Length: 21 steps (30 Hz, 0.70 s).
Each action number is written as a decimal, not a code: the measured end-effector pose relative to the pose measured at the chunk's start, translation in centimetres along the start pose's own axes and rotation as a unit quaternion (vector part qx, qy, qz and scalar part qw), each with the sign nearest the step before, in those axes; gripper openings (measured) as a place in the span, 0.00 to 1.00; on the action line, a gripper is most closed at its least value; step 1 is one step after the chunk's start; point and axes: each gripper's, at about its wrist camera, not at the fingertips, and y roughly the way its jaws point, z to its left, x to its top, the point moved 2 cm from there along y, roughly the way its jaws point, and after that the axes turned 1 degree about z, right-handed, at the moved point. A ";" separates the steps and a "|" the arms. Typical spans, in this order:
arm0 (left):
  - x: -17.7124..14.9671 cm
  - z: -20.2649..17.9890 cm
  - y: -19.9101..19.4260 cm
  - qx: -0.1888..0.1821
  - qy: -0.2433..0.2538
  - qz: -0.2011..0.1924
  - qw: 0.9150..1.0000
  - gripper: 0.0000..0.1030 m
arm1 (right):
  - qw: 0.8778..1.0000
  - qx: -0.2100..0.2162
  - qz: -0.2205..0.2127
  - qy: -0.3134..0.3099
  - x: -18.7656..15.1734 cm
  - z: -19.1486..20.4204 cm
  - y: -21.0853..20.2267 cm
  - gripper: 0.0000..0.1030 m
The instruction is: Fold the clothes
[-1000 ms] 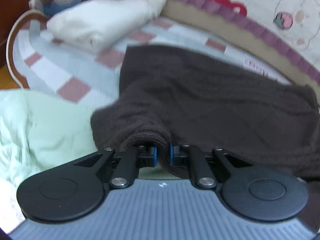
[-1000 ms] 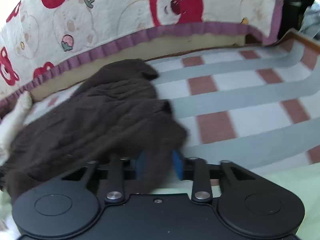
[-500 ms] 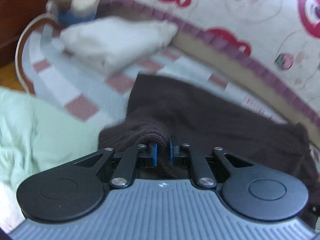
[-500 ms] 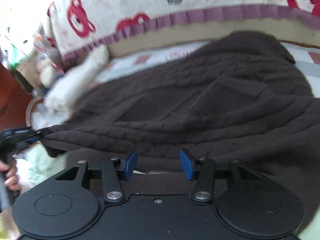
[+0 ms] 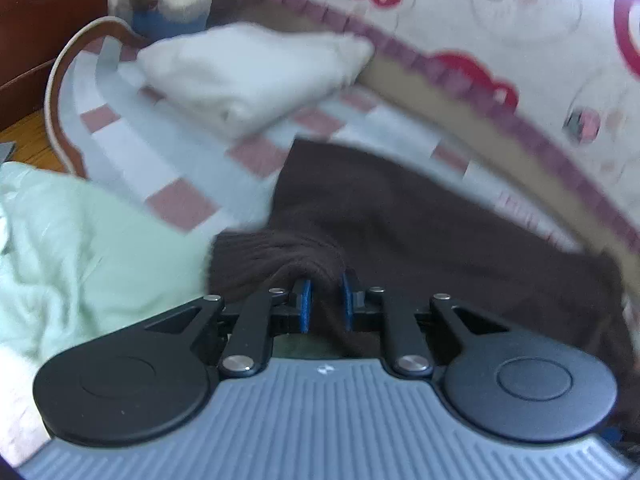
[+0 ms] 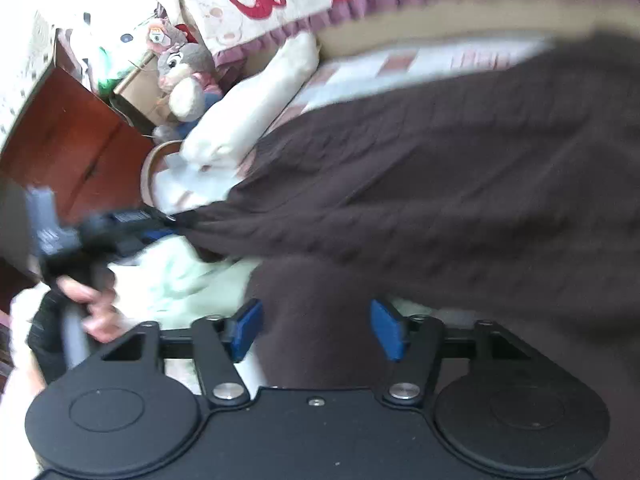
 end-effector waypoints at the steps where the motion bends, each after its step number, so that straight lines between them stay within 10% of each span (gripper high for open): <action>1: -0.3 -0.1 -0.4 -0.004 0.011 0.001 1.000 0.21 | 1.000 0.004 0.018 0.005 -0.4 -0.1 0.5 0.71; 3: -0.9 -0.4 -1.1 -0.013 0.032 0.002 0.999 0.30 | 0.998 -0.038 0.043 -0.021 -1.6 -0.1 2.0 0.69; 5: -1.5 -0.7 -1.9 -0.021 0.053 0.004 0.998 0.33 | 0.992 -0.089 0.060 -0.063 -2.7 0.0 3.2 0.19; 6: -1.9 -0.9 -2.2 -0.025 0.064 0.004 0.998 0.34 | 0.992 -0.092 0.067 -0.053 -2.8 -0.3 3.4 0.14; 11: -2.4 -1.2 -3.6 -0.035 0.086 -0.009 0.996 0.40 | 0.995 0.021 -0.020 0.093 0.3 -2.2 -1.7 0.12; 16: -3.1 -0.3 -3.4 0.018 0.089 -0.008 0.996 0.40 | 0.962 0.200 -0.025 0.184 0.5 -0.8 -4.0 0.12; 21: -2.6 0.4 -2.8 0.026 0.072 0.004 0.997 0.40 | 0.974 0.155 0.077 0.145 -1.7 2.3 0.4 0.26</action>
